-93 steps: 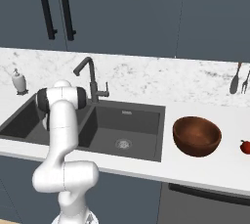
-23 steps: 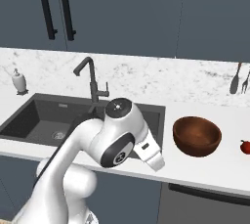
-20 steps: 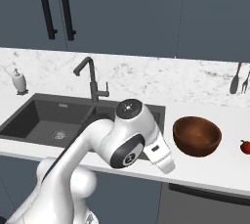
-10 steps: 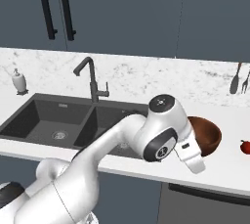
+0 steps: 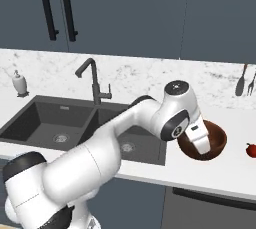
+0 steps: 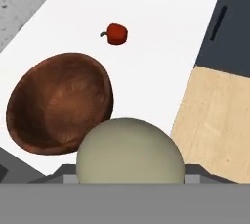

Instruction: Pick the mushroom from the sink and place it in the bowl. Then pick the bowl and place it in the microwave. Then close the microwave door and press the start button.

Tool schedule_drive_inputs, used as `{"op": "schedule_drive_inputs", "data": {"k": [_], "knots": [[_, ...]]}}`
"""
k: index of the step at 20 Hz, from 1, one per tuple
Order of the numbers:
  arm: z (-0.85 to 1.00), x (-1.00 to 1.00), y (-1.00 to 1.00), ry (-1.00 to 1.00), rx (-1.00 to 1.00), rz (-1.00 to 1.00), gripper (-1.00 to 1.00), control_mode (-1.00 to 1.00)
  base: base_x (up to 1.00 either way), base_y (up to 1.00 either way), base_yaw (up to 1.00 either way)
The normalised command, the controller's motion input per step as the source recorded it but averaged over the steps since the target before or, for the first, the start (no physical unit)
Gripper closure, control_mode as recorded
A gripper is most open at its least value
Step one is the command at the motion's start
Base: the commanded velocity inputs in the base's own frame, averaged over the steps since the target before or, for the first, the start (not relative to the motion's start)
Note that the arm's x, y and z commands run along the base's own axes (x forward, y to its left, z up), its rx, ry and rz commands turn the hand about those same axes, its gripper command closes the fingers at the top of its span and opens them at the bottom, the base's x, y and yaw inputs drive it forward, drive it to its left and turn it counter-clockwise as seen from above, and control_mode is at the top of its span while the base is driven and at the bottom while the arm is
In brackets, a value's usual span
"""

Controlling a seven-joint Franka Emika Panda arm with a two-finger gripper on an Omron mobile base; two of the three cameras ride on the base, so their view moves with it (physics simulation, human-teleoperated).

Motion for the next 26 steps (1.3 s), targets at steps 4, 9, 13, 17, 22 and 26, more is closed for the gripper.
{"op": "schedule_drive_inputs", "data": {"k": [4,9,13,17,22,26], "knots": [[0.00,0.46,-0.15,0.00,0.09,0.08,1.00,-1.00,0.00,0.00,0.00],[-0.12,0.47,-0.18,0.00,0.07,0.06,1.00,-1.00,0.00,0.00,0.00],[-0.33,0.49,-0.13,0.00,0.06,0.04,1.00,-1.00,0.00,0.00,0.00],[-0.28,0.48,-0.09,0.02,0.04,0.01,1.00,-1.00,0.00,0.00,0.00],[-0.21,0.38,-0.05,0.08,0.03,0.00,1.00,-1.00,0.00,0.00,0.00],[-0.29,0.34,-0.06,0.10,0.03,0.00,1.00,-1.00,0.00,0.00,0.00]]}}
